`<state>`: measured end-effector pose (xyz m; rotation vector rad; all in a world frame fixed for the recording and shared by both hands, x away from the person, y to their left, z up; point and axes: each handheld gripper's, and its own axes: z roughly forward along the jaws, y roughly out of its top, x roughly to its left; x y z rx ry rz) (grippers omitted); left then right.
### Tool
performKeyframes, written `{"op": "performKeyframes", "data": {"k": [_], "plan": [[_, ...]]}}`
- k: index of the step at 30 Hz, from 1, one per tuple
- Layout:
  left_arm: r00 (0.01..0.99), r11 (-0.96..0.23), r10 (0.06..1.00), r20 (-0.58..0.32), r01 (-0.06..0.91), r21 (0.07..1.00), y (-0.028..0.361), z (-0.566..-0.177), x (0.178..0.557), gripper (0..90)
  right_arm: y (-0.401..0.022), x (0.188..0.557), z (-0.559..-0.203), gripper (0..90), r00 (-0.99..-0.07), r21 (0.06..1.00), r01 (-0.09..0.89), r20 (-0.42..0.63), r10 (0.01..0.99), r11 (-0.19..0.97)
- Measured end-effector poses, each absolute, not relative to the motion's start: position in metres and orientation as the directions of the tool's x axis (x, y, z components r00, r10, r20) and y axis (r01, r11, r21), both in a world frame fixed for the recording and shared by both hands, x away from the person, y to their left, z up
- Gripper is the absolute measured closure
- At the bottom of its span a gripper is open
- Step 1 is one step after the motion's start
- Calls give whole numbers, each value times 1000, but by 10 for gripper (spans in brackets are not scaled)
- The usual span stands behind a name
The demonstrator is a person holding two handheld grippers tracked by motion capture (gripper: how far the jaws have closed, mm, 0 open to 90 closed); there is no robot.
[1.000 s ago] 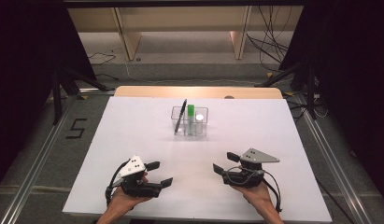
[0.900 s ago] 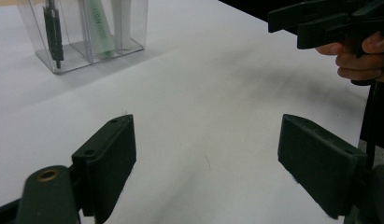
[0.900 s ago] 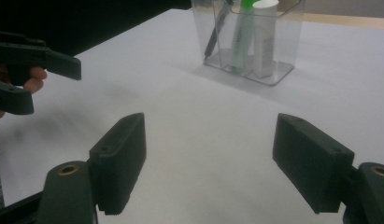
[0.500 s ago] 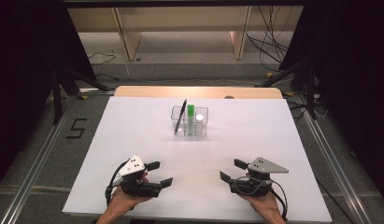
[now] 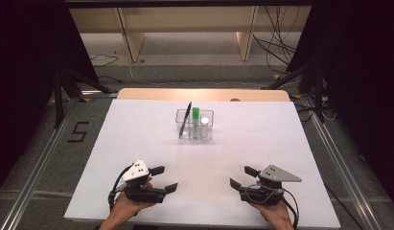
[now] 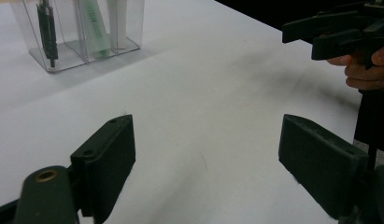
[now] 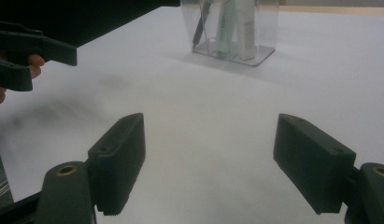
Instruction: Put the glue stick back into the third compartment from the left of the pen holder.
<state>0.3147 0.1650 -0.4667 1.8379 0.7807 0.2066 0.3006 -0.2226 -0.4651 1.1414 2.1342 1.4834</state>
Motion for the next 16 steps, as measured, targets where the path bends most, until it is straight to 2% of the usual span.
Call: {"op": "performKeyframes", "data": {"k": [16], "plan": [[769,-208,601,-217,413,887,165,-467,315,184,-223,299,-465,261,-639,888,433,184,747,153]]}}
